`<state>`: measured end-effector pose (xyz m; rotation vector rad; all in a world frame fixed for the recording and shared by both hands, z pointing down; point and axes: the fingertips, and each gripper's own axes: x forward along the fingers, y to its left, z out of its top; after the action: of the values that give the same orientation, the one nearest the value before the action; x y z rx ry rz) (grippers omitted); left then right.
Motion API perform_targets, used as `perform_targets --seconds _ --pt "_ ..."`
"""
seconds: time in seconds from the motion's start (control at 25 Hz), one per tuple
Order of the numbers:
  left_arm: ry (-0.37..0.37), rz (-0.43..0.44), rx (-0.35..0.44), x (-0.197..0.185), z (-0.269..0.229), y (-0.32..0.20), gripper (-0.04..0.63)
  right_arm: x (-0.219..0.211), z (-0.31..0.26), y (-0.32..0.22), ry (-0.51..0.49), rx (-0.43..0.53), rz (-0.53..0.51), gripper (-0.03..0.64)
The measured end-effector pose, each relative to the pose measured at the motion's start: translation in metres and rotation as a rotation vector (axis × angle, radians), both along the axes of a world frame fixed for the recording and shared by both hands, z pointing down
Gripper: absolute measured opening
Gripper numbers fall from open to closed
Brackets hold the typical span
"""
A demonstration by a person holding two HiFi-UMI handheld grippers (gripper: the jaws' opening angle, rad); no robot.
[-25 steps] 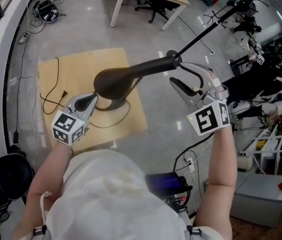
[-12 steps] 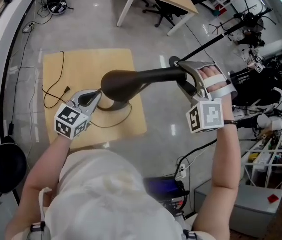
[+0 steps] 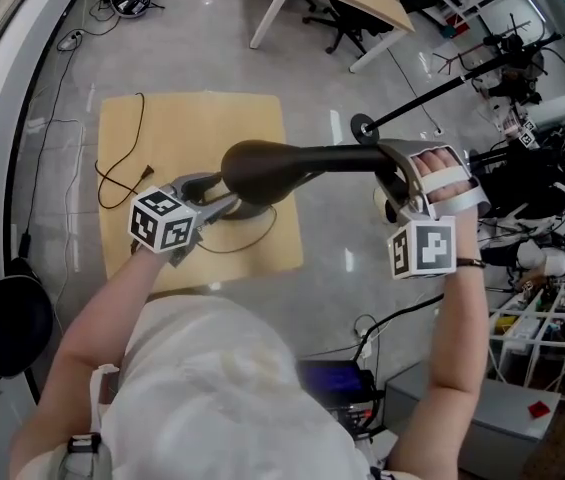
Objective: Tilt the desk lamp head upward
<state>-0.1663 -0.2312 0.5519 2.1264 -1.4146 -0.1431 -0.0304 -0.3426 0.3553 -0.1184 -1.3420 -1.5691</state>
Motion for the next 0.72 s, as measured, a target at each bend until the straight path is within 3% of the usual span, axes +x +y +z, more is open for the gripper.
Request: perform_targets --seconds 0.36,0.6,0.72 --pt "0.229 -0.02 -0.01 -0.007 -0.004 -0.014 0.289 -0.002 0.005 0.0 -0.003 0.019 0.013 0.241" --pt "0.267 -0.03 -0.011 -0.005 -0.004 -0.019 0.303 -0.002 0.009 -0.001 0.003 0.034 0.02 0.241" --pt "0.286 -0.051 -0.02 -0.012 -0.001 -0.016 0.274 -0.007 0.012 0.0 0.01 0.036 0.022 0.238"
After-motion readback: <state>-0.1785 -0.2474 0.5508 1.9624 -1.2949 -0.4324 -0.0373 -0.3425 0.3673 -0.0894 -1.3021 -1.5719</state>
